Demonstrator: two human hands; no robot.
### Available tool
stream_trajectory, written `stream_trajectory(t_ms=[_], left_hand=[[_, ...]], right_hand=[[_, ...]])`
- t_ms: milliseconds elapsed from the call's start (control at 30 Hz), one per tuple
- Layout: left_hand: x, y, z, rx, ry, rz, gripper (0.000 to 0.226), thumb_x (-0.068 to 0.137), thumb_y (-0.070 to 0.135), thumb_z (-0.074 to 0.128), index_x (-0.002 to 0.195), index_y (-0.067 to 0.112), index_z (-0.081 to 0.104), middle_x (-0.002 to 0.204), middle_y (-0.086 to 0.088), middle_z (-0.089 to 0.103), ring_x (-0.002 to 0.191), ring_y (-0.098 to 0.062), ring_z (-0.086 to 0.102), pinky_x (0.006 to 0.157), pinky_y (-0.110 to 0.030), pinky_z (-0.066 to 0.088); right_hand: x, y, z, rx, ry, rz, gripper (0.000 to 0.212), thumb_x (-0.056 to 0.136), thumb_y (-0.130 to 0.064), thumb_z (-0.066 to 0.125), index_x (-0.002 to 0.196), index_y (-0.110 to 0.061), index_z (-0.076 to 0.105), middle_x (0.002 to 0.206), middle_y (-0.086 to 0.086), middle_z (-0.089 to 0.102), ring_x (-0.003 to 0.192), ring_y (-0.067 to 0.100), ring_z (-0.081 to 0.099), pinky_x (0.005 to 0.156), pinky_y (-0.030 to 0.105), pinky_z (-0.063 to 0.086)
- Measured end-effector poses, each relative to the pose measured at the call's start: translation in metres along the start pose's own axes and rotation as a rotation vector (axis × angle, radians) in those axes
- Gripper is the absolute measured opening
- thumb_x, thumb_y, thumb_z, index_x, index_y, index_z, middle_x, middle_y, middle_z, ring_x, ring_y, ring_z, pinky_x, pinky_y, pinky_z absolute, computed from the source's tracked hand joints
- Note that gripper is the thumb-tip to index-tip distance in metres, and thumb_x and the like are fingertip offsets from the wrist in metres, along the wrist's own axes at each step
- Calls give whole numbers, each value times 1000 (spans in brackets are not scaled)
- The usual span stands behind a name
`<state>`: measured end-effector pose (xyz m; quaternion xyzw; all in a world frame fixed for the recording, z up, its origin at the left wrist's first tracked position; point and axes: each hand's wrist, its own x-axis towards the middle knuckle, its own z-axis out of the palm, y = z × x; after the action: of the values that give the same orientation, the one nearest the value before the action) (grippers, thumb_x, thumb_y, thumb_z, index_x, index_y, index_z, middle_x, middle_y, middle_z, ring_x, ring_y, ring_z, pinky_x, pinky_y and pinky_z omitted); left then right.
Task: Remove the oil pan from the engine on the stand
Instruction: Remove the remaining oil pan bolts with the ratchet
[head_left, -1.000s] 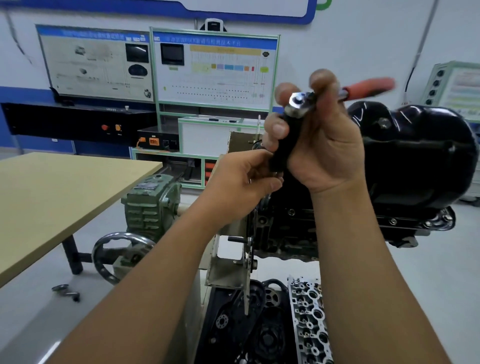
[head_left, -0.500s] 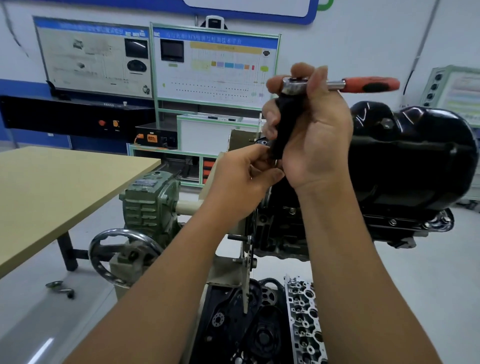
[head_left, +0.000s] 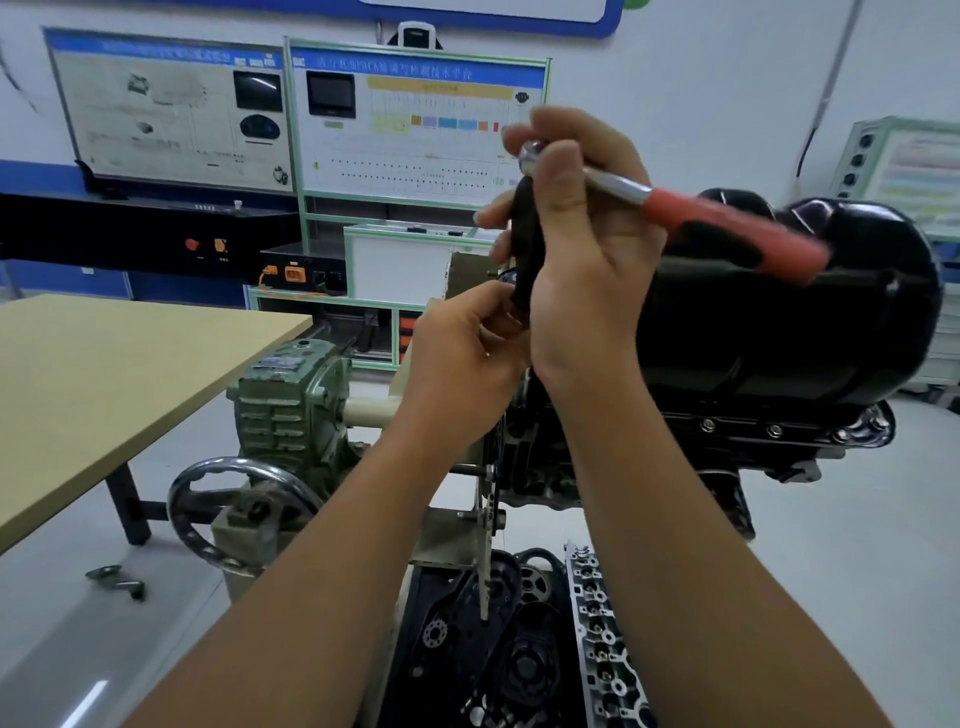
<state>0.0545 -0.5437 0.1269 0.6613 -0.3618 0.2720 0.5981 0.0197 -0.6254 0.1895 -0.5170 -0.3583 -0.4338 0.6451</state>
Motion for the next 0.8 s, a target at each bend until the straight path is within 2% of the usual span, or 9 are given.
stream_trajectory(t_ms=[133, 267, 367, 467, 533, 600, 667, 800], left_hand=[[2, -2, 3, -27, -70, -33, 17, 85, 4, 79, 89, 17, 70, 71, -6, 64, 59, -13, 50, 58, -28, 44], [3, -3, 4, 30, -139, -49, 33, 86, 2, 79, 80, 30, 63, 71, 9, 58, 60, -3, 49, 63, -22, 45], [3, -2, 5, -2, -105, -75, 31, 86, 0, 78, 78, 26, 63, 65, 11, 55, 53, -3, 47, 55, -19, 42], [3, -1, 6, -24, -45, -78, 34, 84, -8, 75, 75, 22, 65, 61, 1, 58, 51, -7, 46, 51, -23, 40], [2, -2, 4, 4, -36, -54, 41, 83, -12, 73, 71, 27, 64, 62, 0, 62, 52, -11, 48, 52, -25, 40], [3, -4, 1, -5, -77, -62, 27, 84, -9, 73, 77, 16, 68, 65, -6, 63, 54, -14, 49, 54, -27, 41], [4, -4, -2, -32, -115, -85, 18, 88, -3, 75, 82, 12, 68, 67, -10, 61, 56, -13, 46, 56, -28, 42], [4, -4, -1, -2, -186, -58, 32, 89, -1, 75, 77, 25, 61, 69, 4, 57, 59, -3, 46, 61, -19, 41]], right_hand=[[12, -7, -15, 248, 34, 272, 26, 111, -26, 38, 110, -7, 56, 96, 12, 68, 59, 23, 50, 49, 29, 37], [19, -11, -36, 495, -61, 466, 34, 109, -37, 29, 103, -15, 53, 87, 6, 63, 53, 18, 44, 51, 29, 23], [19, -10, -34, 430, -47, 401, 27, 111, -28, 33, 102, -13, 54, 95, 11, 66, 61, 22, 52, 53, 29, 34], [7, -3, -11, 16, 40, 85, 9, 105, -12, 52, 103, -9, 60, 105, 20, 65, 69, 28, 61, 53, 31, 45], [0, 1, 2, -138, 104, -39, 8, 104, -12, 54, 107, -9, 61, 103, 20, 65, 68, 29, 61, 52, 30, 46], [1, -1, 0, -37, 126, 51, 15, 107, -16, 49, 113, -6, 59, 105, 19, 67, 64, 27, 57, 48, 31, 42], [9, -5, -10, 153, 55, 196, 22, 109, -22, 42, 114, -5, 56, 105, 18, 68, 62, 26, 54, 49, 31, 40], [13, -11, -29, 429, -52, 364, 34, 111, -30, 29, 104, -10, 55, 97, 14, 70, 56, 24, 53, 50, 28, 36]])
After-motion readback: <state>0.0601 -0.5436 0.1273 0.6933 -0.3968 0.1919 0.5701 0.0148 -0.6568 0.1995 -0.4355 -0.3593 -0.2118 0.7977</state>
